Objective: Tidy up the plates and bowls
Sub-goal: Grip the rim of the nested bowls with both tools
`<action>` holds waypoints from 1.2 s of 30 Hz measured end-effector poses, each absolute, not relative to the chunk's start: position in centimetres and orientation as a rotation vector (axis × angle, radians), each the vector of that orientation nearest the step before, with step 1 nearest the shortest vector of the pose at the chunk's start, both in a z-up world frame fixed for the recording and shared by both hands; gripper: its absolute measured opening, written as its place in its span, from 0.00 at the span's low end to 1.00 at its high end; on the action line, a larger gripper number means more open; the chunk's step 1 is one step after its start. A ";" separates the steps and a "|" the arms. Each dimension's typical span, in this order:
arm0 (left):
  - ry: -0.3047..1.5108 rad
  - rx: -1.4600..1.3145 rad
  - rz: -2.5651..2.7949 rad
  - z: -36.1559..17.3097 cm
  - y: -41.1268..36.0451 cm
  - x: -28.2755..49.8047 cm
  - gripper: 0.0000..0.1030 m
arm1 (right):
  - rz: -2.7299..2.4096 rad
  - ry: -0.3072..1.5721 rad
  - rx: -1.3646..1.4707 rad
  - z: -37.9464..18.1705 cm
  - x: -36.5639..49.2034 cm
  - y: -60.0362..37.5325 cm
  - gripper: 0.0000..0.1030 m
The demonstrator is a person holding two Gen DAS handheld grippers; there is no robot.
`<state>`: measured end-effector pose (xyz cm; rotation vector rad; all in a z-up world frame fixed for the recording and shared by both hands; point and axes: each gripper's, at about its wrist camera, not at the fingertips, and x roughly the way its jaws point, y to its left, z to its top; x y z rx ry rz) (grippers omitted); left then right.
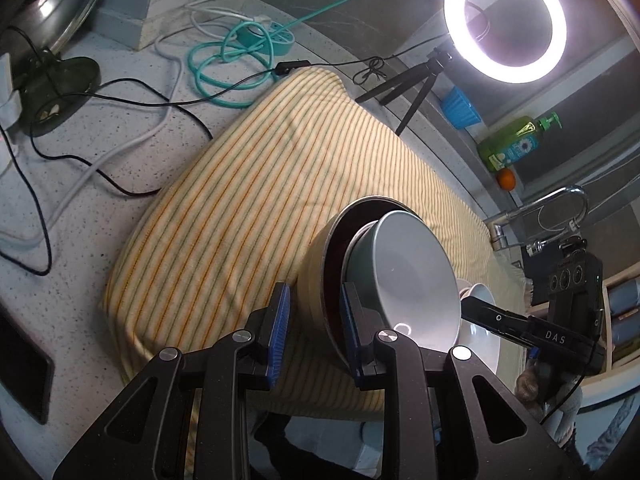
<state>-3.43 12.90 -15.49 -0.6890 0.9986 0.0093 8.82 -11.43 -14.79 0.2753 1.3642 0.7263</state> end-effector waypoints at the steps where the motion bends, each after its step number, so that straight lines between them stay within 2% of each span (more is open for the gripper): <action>1: 1.002 -0.682 0.008 -15.6 13.0 -3.4 0.23 | 0.734 1.371 0.283 -14.9 8.9 -11.3 0.23; 6: 1.030 -0.671 0.006 -16.2 13.1 -3.1 0.23 | 0.715 1.381 0.242 -15.5 9.4 -10.2 0.22; 12: 1.047 -0.689 -0.025 -16.8 13.1 -2.7 0.23 | 0.732 1.407 0.194 -16.2 9.4 -8.9 0.15; 20: 1.066 -0.688 -0.061 -17.1 12.5 -2.0 0.15 | 0.741 1.427 0.232 -16.4 9.7 -9.3 0.13; 22: 1.062 -0.685 -0.059 -16.9 12.3 -2.0 0.09 | 0.744 1.422 0.213 -16.3 9.6 -9.1 0.13; 36: 1.018 -0.619 -0.069 -14.0 11.6 -1.6 0.09 | 0.763 1.383 0.222 -14.8 10.3 -9.5 0.13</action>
